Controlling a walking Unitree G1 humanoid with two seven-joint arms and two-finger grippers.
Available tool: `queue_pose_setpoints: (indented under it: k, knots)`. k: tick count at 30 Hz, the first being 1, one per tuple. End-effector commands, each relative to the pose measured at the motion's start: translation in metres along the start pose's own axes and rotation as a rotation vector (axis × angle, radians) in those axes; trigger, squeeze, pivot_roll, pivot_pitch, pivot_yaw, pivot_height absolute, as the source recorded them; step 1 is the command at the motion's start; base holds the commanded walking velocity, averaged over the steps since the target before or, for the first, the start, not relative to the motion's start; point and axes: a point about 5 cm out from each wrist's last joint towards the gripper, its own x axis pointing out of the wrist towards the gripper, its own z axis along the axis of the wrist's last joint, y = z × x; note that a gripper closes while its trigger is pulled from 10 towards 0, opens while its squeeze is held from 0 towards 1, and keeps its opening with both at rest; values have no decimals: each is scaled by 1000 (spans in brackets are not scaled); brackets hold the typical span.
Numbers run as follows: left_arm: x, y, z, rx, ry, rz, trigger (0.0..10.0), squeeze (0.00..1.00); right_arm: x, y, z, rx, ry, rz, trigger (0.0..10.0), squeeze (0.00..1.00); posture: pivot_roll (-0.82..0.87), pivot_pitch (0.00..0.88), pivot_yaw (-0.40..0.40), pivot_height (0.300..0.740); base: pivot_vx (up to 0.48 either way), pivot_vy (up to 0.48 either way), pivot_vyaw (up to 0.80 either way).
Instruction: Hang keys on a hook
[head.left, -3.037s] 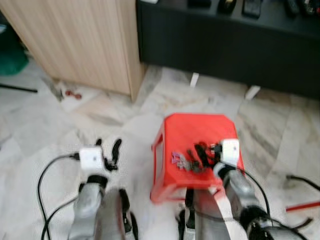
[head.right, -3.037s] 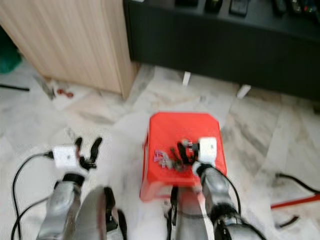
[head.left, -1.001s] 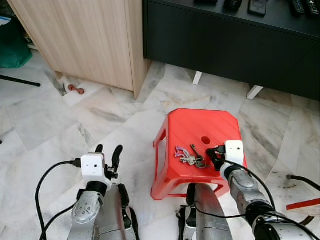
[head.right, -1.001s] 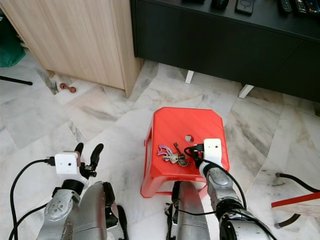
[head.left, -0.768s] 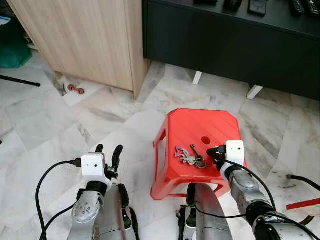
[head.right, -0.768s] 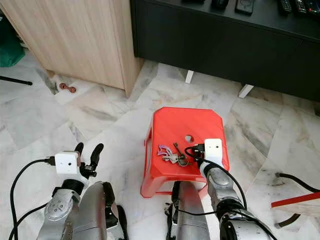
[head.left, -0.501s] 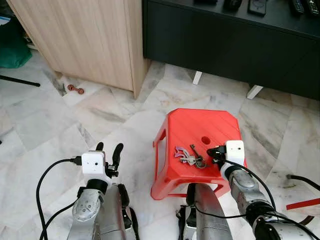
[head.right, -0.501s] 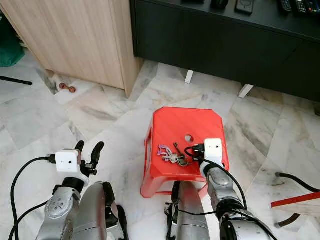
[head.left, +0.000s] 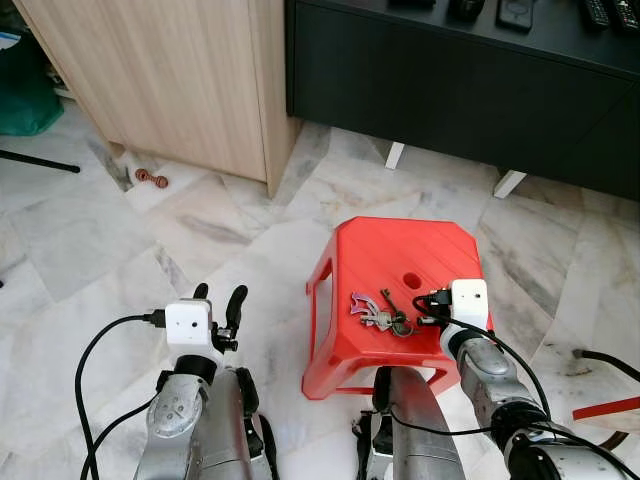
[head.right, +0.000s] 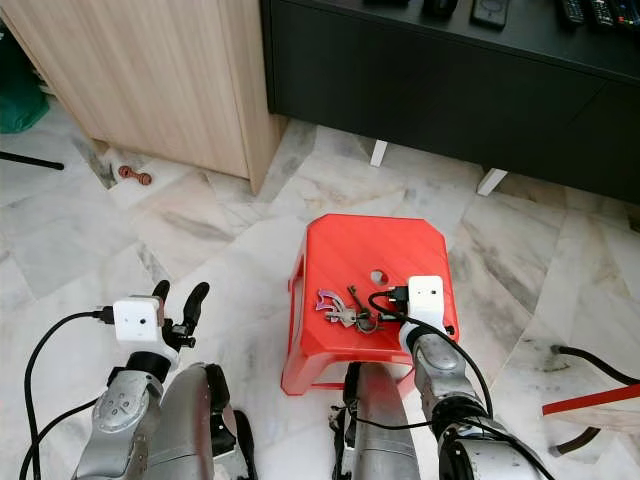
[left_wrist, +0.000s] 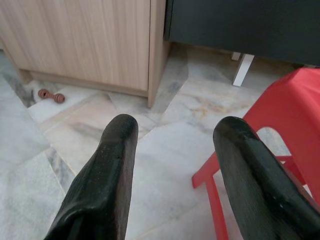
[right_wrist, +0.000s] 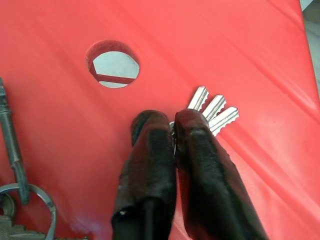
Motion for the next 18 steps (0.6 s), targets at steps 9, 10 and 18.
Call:
queue_pose_setpoints:
  k: [9,10,18]
  knots:
    - [0,0,-9,8,34,-5,10000,0,-3,-2,-9,53,13,-15,0,0,31,244,-77,591,0,0,0]
    - [1,0,-9,9,34,-5,10000,0,-3,-2,-7,59,2,-14,0,0,31,240,-76,591,0,0,0]
    - [8,4,-12,18,42,-4,10000,0,1,2,21,126,-166,-1,0,0,29,203,-64,591,0,0,0]
